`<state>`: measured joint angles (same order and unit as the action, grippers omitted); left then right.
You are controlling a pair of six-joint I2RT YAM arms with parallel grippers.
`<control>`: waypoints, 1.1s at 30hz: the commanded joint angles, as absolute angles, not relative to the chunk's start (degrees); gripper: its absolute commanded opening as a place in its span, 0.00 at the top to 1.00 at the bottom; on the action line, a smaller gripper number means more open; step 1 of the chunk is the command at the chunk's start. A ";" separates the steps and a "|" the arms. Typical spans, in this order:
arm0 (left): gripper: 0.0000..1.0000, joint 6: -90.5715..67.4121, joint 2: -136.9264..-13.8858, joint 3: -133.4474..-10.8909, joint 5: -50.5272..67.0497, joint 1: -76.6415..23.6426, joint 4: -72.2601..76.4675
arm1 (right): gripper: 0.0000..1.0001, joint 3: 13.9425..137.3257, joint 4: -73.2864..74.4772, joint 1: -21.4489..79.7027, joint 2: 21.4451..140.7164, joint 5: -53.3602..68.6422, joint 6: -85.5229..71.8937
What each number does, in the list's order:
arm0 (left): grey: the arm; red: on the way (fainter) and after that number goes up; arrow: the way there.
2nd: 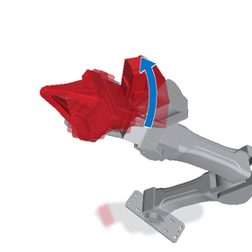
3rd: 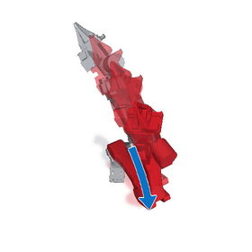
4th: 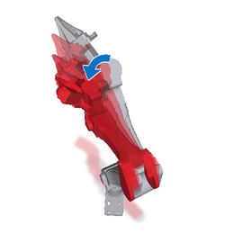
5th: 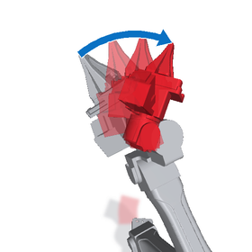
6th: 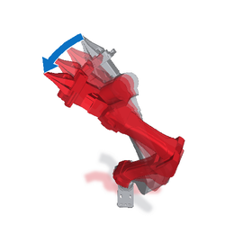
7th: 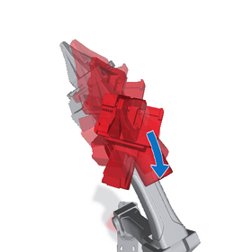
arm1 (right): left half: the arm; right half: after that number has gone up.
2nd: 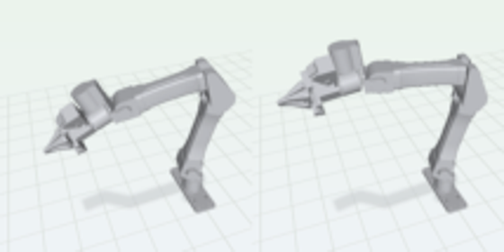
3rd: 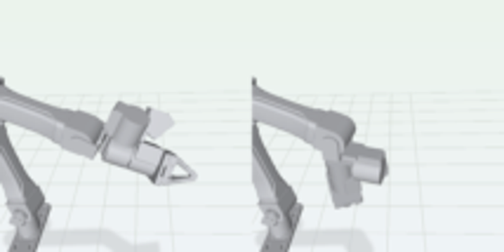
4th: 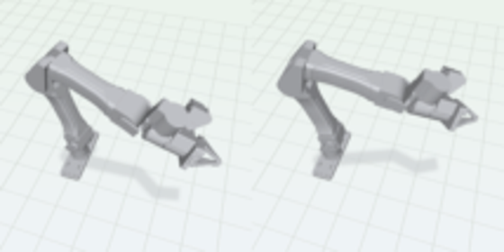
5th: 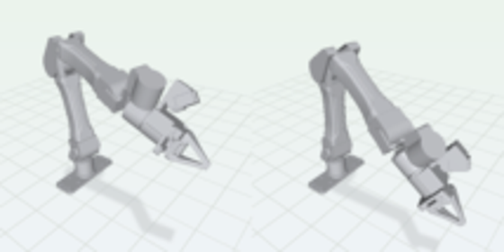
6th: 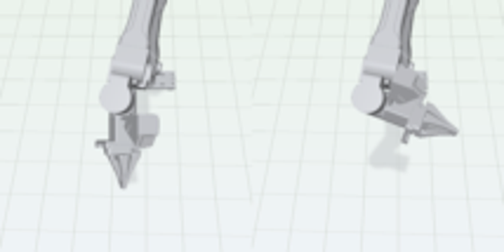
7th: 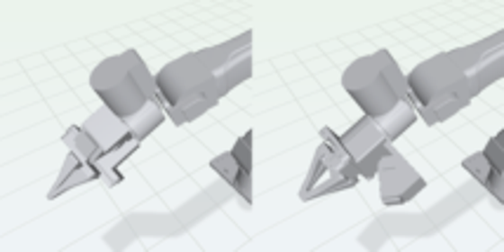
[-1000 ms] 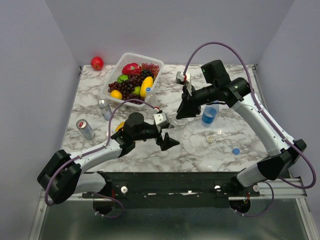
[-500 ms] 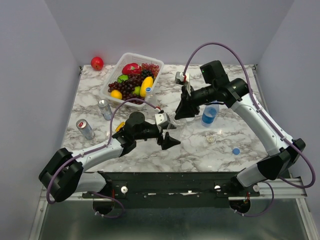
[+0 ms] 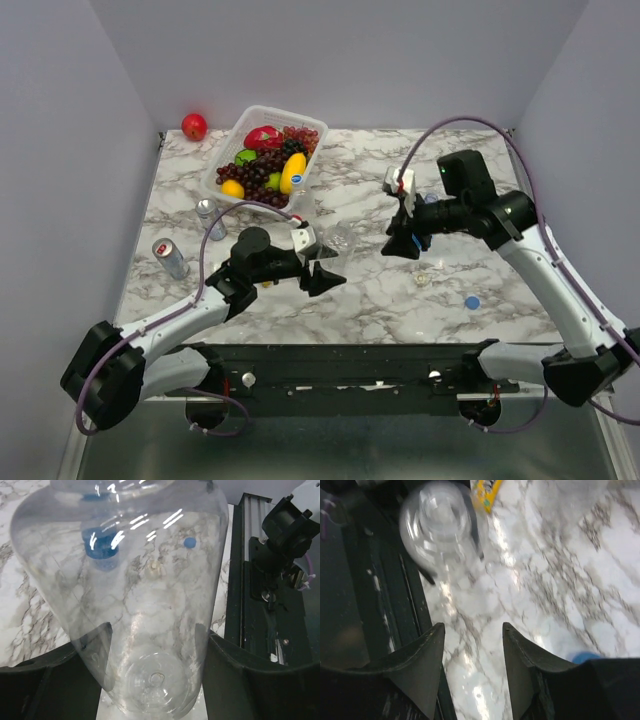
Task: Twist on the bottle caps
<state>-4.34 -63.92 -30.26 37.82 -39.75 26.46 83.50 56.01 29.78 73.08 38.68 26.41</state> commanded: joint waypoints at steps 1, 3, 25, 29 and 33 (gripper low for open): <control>0.94 -0.62 -59.86 -29.44 40.16 -37.62 21.19 | 0.42 71.92 60.37 28.74 66.98 31.56 40.56; 1.00 -0.35 -58.80 -29.44 40.78 -37.09 19.25 | 0.42 66.73 60.29 28.74 64.17 29.45 44.10; 1.00 0.26 -57.22 -29.09 46.23 -31.91 17.49 | 0.37 50.97 48.87 24.87 76.28 13.36 69.25; 1.00 -1.76 -57.22 -28.92 46.41 -31.46 17.84 | 0.37 52.12 47.46 24.61 79.01 11.69 71.10; 1.00 -2.02 -57.13 -28.74 46.32 -31.03 17.93 | 0.37 54.40 47.37 24.00 82.08 11.60 71.72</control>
<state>-1.13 -58.26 -29.41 44.51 -31.57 17.15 51.33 49.17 24.62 80.01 13.28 69.06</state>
